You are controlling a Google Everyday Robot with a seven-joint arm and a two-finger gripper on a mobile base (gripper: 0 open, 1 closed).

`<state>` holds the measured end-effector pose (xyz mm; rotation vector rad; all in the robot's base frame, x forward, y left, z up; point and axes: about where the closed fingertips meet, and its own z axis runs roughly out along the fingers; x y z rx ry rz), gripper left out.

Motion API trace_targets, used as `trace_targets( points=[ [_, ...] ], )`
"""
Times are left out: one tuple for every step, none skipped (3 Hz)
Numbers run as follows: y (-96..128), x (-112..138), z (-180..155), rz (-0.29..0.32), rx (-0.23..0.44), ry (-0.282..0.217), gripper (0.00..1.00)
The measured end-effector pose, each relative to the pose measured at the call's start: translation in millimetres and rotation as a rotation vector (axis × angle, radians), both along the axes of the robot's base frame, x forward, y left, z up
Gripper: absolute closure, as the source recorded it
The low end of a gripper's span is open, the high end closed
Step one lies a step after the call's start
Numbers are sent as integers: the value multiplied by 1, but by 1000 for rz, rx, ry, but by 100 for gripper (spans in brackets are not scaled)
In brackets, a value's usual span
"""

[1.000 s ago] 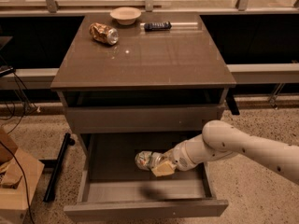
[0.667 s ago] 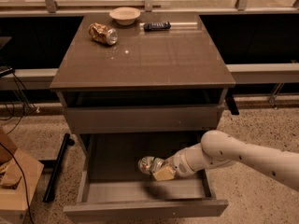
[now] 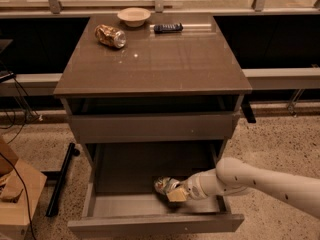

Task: Place 7up can into middle drawer

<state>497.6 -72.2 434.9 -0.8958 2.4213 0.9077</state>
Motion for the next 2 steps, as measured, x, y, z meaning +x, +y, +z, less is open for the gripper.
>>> trace_targets(
  points=[
    [-4,-2,-26,-38,-9,40,30],
    [-3,-3,-36,-52,0,58,1]
  ],
)
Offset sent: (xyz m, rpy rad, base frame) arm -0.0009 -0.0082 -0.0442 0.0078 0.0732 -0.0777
